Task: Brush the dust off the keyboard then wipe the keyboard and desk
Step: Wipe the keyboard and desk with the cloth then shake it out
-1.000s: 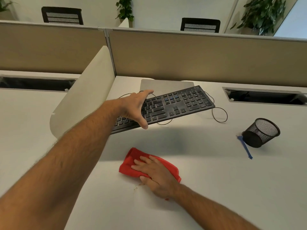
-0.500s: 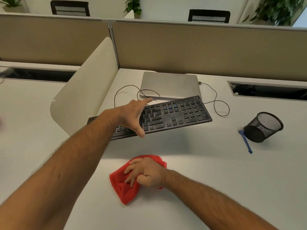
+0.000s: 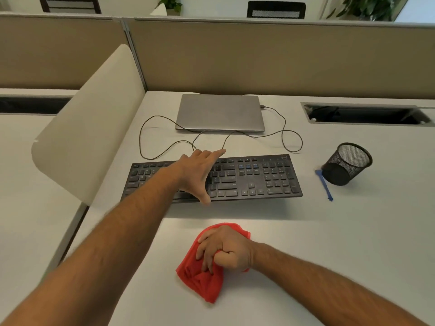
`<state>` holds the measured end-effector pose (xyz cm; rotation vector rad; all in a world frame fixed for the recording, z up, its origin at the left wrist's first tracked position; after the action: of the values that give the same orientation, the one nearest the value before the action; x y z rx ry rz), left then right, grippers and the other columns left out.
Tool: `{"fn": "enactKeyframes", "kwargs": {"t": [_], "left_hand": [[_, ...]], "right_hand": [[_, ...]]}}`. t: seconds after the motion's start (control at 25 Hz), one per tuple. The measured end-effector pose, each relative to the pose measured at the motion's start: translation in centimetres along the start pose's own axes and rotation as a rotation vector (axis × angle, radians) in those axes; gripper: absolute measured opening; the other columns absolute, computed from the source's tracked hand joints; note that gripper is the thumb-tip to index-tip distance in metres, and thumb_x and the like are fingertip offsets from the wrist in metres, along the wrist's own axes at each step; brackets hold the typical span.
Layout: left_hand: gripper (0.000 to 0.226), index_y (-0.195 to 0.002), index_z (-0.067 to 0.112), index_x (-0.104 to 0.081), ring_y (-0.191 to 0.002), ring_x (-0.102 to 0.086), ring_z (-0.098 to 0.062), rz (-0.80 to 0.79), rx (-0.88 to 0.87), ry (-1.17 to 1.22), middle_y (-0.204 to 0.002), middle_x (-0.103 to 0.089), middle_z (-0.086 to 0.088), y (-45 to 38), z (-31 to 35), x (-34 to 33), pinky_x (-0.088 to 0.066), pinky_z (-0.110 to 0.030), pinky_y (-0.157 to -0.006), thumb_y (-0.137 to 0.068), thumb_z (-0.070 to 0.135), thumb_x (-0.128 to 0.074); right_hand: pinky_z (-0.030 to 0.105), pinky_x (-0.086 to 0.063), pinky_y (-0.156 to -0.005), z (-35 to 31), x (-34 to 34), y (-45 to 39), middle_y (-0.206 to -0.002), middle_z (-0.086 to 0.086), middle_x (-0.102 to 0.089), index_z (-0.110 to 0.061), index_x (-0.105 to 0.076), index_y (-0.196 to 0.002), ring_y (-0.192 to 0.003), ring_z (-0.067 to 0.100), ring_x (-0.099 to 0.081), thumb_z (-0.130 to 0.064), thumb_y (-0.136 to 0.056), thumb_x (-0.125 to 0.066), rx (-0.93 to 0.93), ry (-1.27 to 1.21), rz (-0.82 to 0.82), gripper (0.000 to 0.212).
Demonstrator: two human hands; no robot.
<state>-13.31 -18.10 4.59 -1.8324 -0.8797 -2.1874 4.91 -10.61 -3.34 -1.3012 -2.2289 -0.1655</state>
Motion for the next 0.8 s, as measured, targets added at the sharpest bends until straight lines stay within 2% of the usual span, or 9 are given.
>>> {"fn": "enactKeyframes", "kwargs": {"t": [0.24,0.56,0.68,0.72,0.8], "left_hand": [[0.147,-0.155,0.032,0.015,-0.147,-0.018,-0.033,-0.019,0.023,-0.033,-0.162,-0.017,-0.008,-1.7,2.2,-2.0,-0.028,-0.066,-0.113,-0.053,0.063,-0.086],[0.151,-0.154,0.033,0.019,-0.148,-0.016,-0.032,-0.044,0.044,-0.05,-0.162,-0.014,-0.007,-1.7,2.3,-3.4,-0.027,-0.061,-0.116,-0.053,0.06,-0.09],[0.152,-0.154,0.033,0.021,-0.15,-0.011,-0.033,-0.091,0.056,-0.027,-0.164,-0.01,-0.007,-2.0,2.3,-3.3,-0.019,-0.062,-0.119,-0.053,0.061,-0.09],[0.149,-0.155,0.032,0.019,-0.151,-0.01,-0.032,-0.09,0.038,-0.043,-0.164,-0.009,-0.007,-2.0,2.5,-3.3,-0.015,-0.06,-0.121,-0.055,0.063,-0.088],[0.134,-0.159,0.027,0.005,-0.149,-0.014,-0.028,0.013,-0.074,0.006,-0.163,-0.015,-0.006,-1.9,4.1,-3.3,-0.014,-0.053,-0.123,-0.064,0.067,-0.081]], "right_hand": [[0.039,-0.041,-0.1,0.3,1.5,4.3,-0.075,0.007,-0.073,-0.003,-0.071,-0.062,-0.089,0.019,-0.067,-0.019,-0.061,-0.038,-0.031,0.015,0.088,0.036],[0.039,-0.041,-0.099,0.8,2.2,6.4,-0.074,0.007,-0.073,-0.002,-0.07,-0.06,-0.088,0.017,-0.067,-0.019,-0.06,-0.039,-0.033,0.024,0.119,0.036],[0.04,-0.041,-0.099,0.8,2.5,7.2,-0.073,0.007,-0.073,-0.002,-0.07,-0.06,-0.088,0.018,-0.067,-0.019,-0.061,-0.039,-0.042,0.024,0.129,0.035],[0.04,-0.042,-0.099,0.8,2.6,7.5,-0.073,0.008,-0.073,-0.002,-0.07,-0.061,-0.087,0.019,-0.067,-0.019,-0.062,-0.039,-0.045,0.024,0.133,0.035],[0.04,-0.042,-0.099,0.8,3.1,8.5,-0.073,0.008,-0.073,-0.001,-0.07,-0.061,-0.087,0.02,-0.067,-0.019,-0.062,-0.039,-0.056,0.033,0.144,0.036]]}}
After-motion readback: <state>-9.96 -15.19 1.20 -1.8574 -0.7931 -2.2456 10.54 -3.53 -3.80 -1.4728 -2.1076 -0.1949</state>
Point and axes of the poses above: each hand's wrist, its own y-axis away from the middle knuckle, its own x-axis out of the back of the hand, z = x × y, the point moved 1 cm from there along -y, towards the middle knuckle
